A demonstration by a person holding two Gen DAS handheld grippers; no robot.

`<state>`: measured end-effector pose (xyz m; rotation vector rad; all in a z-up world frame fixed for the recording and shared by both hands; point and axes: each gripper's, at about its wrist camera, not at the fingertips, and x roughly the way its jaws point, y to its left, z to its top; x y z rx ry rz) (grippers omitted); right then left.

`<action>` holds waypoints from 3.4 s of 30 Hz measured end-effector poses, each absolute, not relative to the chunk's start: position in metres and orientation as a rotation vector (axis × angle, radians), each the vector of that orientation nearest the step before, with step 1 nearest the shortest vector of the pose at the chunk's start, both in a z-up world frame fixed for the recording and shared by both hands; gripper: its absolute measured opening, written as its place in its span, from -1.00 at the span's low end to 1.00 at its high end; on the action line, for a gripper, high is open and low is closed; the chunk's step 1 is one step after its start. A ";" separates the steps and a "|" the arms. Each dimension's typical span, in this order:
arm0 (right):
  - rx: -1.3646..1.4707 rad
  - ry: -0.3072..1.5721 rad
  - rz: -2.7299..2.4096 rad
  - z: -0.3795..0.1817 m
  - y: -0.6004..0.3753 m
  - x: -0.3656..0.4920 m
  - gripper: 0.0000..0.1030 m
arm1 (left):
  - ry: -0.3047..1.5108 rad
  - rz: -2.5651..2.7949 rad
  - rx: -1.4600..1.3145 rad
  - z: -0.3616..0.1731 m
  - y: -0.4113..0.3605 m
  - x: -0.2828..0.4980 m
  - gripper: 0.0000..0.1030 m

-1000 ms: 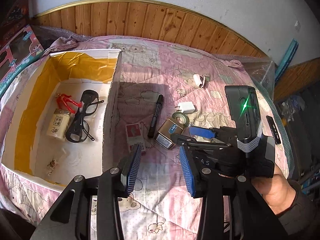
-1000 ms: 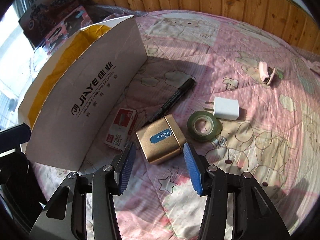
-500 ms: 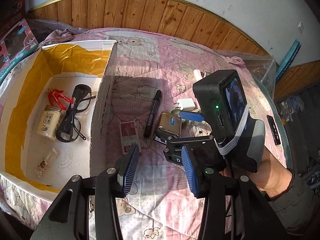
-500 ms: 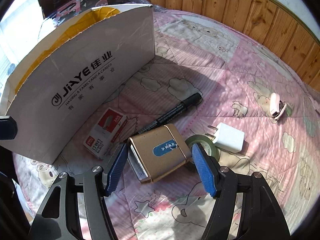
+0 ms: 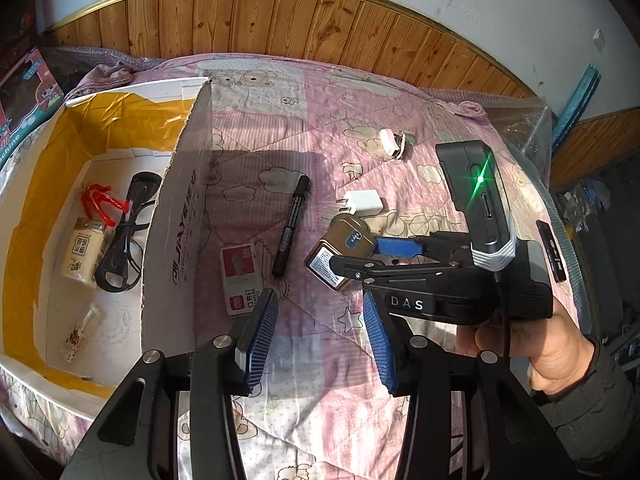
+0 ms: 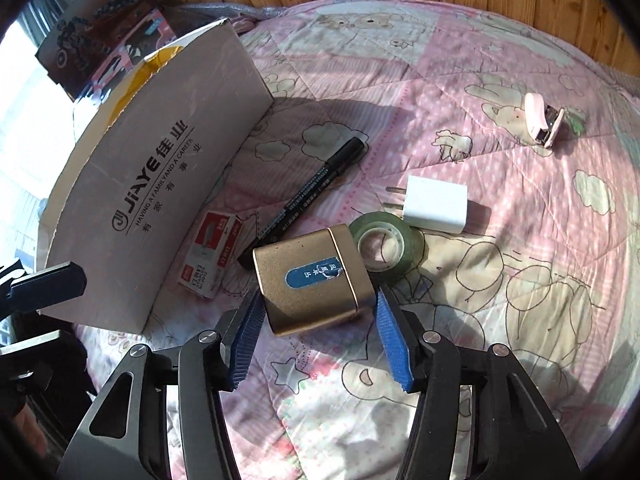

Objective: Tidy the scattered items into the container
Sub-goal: 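Grasp the gold tin with right gripper while left gripper grasps the black marker, then carry the gold tin with right gripper while left gripper carries the marker to the box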

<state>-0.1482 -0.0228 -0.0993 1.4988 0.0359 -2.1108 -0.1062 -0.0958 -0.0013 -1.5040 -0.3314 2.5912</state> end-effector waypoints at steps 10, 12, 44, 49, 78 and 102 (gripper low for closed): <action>1.624 0.077 -2.243 -0.092 0.024 -0.129 0.10 | -0.283 2.633 -1.530 -0.038 -0.082 -0.166 -0.07; 1.621 0.058 -2.244 -0.093 0.028 -0.132 0.10 | -0.257 2.625 -1.573 -0.055 -0.078 -0.182 -0.07; 1.520 -0.267 -2.273 -0.077 0.052 -0.134 0.04 | -0.312 2.655 -1.557 -0.035 -0.080 -0.144 -0.73; 1.506 -0.228 -2.331 -0.073 0.047 -0.123 0.04 | -0.260 2.670 -1.529 -0.020 -0.076 -0.125 -0.73; 1.484 -0.044 -2.487 -0.052 -0.003 -0.045 0.04 | -0.343 2.665 -1.392 0.020 -0.096 -0.032 -0.73; 1.361 -0.120 -2.446 0.009 -0.056 -0.011 0.04 | -0.492 2.663 -1.328 0.026 -0.146 0.000 -0.73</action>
